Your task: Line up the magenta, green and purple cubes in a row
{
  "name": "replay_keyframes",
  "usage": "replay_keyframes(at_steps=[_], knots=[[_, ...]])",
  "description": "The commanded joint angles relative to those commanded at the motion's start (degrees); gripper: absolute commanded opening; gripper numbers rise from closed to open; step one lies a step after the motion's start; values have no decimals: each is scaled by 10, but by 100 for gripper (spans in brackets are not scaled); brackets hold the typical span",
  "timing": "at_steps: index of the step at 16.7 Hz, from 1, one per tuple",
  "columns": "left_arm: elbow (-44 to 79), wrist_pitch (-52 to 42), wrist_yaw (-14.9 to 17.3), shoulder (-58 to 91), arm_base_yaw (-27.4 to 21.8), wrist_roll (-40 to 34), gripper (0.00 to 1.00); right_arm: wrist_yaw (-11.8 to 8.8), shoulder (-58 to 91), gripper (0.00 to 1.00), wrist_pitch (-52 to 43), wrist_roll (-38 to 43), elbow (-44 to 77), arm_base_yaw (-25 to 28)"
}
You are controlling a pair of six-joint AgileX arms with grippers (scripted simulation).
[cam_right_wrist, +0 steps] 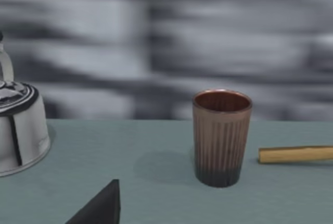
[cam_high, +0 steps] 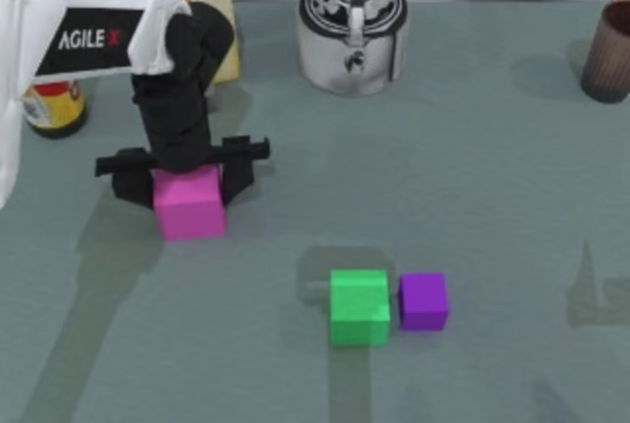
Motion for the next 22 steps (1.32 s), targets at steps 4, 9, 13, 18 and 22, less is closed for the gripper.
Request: replay_keyframes(at_steps=[4,9,13,18,22], knots=[[0,0,0,0,0,0,0,0,0,100,0,0,0,0],[19,-26,-2,-13,3,1,0,0,0,100,0,0,0,0],[66,-113,-2,-43,10,0,0,0,0,100,0,0,0,0],[79,-131,-2,-54,9,1,0,0,0,100,0,0,0,0],[36,-120,-3,-93,-23,-18,0,0,0,100,0,0,0,0]])
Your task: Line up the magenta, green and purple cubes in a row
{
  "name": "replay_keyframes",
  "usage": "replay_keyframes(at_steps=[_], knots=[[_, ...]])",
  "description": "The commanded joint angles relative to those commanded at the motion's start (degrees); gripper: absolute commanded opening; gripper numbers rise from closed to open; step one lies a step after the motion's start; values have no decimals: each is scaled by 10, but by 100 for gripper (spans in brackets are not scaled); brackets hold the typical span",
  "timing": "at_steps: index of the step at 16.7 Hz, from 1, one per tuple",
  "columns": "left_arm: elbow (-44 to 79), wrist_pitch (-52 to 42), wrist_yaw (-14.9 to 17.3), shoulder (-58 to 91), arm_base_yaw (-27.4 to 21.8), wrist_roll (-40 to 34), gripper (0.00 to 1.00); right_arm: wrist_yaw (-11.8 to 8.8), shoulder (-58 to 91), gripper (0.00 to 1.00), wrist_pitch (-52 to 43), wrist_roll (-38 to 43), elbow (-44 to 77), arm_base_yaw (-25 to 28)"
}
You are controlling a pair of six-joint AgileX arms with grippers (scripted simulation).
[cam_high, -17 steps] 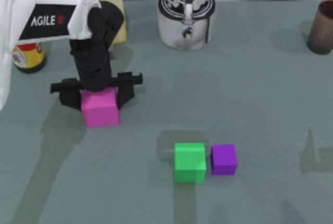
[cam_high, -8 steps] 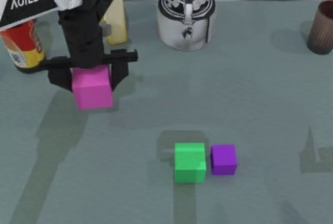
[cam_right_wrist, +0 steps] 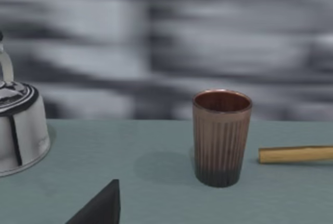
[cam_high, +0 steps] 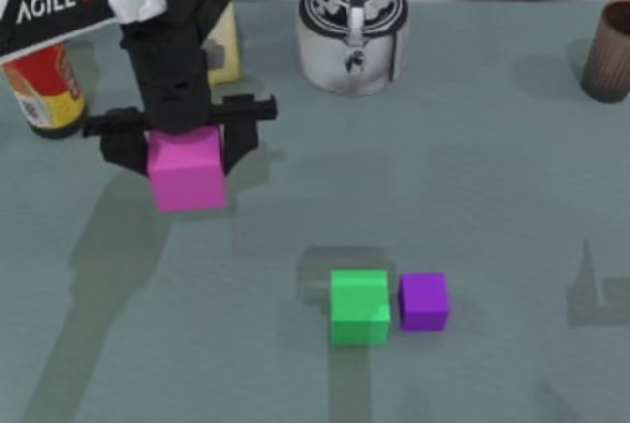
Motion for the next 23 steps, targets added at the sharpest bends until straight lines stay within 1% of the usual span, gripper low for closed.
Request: replay_keyframes(at_steps=[5,8,14,20,23], knots=[[-150,26,-1,-108,-90,-57,0,0,0,100,0,0,0,0],[-196,38,-1,-150,-128,-81,0,0,0,100,0,0,0,0],[-204,47,-2,-148,-129,-81,0,0,0,100,0,0,0,0],[-277,165,-1,-106,-131,-83,0,0,0,100,0,0,0,0],[-292,188,-1,-96,-132,-83,0,0,0,100,0,0,0,0]])
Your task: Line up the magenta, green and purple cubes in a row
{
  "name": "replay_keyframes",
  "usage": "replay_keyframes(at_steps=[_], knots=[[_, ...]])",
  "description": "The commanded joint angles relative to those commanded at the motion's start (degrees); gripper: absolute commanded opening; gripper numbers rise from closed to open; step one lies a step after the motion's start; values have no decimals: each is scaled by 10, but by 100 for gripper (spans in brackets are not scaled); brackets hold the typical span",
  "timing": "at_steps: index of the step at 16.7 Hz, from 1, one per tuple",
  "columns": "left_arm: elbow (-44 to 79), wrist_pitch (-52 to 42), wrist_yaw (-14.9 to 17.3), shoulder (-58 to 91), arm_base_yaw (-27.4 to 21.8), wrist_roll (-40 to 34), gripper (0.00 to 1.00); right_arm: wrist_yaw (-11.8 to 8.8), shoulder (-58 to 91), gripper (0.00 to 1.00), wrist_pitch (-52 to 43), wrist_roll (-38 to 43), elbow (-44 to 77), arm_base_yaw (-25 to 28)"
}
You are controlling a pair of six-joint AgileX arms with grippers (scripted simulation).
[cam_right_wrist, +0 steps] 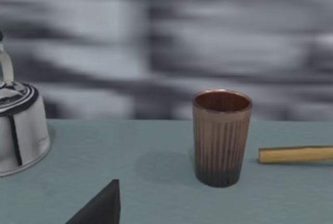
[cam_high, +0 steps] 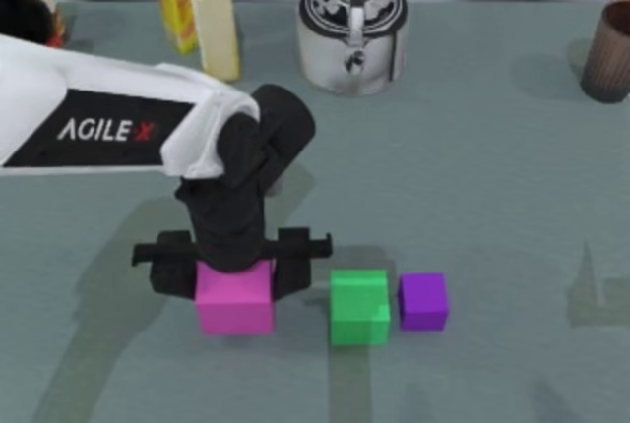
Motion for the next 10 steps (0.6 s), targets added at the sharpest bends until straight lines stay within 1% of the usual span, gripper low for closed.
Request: replay_keyframes(at_steps=[3,10], knots=[[0,0,0,0,0,0,0,0,0,100,0,0,0,0],[0,0,0,0,0,0,53,0,0,100,0,0,0,0]])
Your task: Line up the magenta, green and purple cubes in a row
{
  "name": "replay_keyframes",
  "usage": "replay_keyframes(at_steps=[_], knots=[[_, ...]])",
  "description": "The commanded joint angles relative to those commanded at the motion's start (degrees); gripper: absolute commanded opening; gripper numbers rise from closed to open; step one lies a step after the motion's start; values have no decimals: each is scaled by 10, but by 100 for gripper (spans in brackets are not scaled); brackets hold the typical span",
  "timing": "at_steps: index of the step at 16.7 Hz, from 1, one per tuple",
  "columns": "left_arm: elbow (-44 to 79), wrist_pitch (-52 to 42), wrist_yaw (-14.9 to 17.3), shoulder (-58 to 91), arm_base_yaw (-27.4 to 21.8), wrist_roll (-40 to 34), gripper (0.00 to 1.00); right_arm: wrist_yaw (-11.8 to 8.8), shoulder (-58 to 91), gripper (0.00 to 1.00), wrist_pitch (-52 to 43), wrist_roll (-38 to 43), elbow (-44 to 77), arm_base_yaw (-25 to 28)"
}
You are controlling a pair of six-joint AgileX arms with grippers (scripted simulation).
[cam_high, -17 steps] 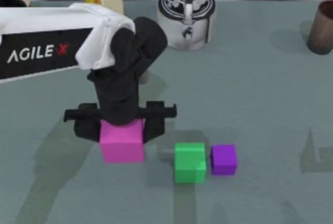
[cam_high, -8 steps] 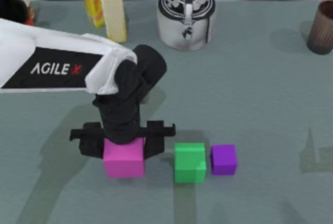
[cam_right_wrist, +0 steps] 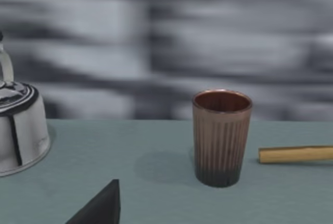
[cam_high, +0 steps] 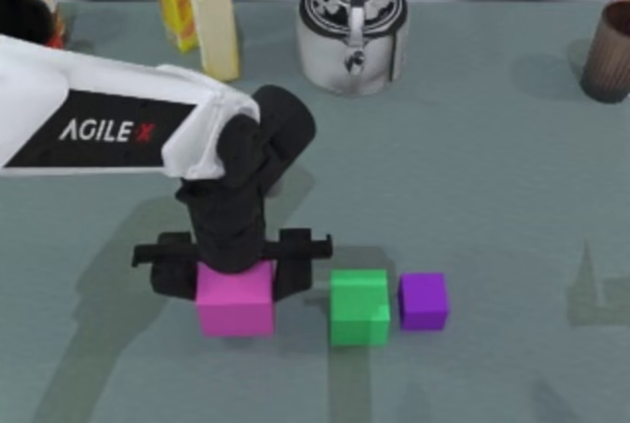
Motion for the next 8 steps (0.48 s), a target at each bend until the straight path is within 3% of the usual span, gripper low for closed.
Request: replay_keyframes(at_steps=[6,8], knots=[[0,0,0,0,0,0,98,0,0,100,0,0,0,0],[0,0,0,0,0,0,100,0,0,100,0,0,0,0]])
